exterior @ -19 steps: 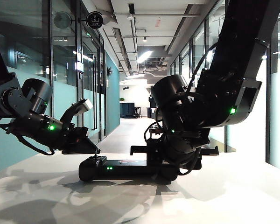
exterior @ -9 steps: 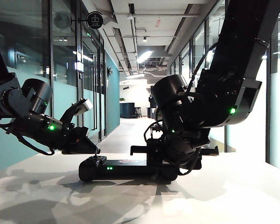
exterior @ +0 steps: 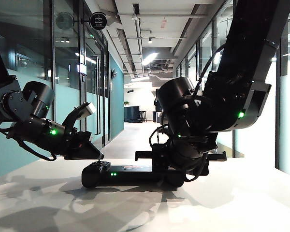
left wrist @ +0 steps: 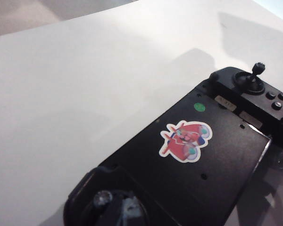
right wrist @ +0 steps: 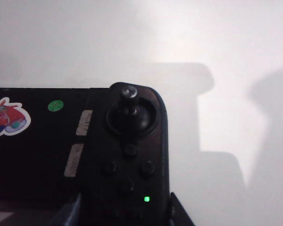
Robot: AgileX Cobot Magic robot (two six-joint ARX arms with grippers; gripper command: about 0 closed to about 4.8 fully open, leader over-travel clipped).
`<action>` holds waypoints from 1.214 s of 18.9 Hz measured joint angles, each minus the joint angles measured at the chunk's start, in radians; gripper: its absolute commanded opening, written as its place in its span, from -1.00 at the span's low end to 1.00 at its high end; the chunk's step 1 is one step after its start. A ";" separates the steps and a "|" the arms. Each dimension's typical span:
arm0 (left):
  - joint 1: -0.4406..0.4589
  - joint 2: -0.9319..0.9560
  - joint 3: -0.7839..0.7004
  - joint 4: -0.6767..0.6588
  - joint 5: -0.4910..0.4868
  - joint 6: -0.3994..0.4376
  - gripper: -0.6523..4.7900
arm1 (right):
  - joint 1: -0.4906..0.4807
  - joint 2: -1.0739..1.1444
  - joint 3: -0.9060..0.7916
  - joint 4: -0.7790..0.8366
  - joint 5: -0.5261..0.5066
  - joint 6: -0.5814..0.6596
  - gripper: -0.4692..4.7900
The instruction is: Push the left joystick on the remote control sitting on the white table forward to make the robot dog walk in a straight line until it approaches the door.
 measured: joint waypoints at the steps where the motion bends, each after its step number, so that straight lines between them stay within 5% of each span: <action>1: 0.000 0.000 0.000 0.000 0.000 0.000 -0.78 | 0.000 0.000 0.000 0.000 0.000 0.000 -0.20; 16: 0.003 -0.002 0.000 -0.005 0.028 -0.031 -0.78 | 0.000 0.000 0.000 0.000 0.000 -0.002 -0.19; 23: 0.004 -0.143 0.000 -0.198 0.046 -0.045 -0.78 | 0.000 0.000 0.000 0.000 0.000 -0.003 -0.19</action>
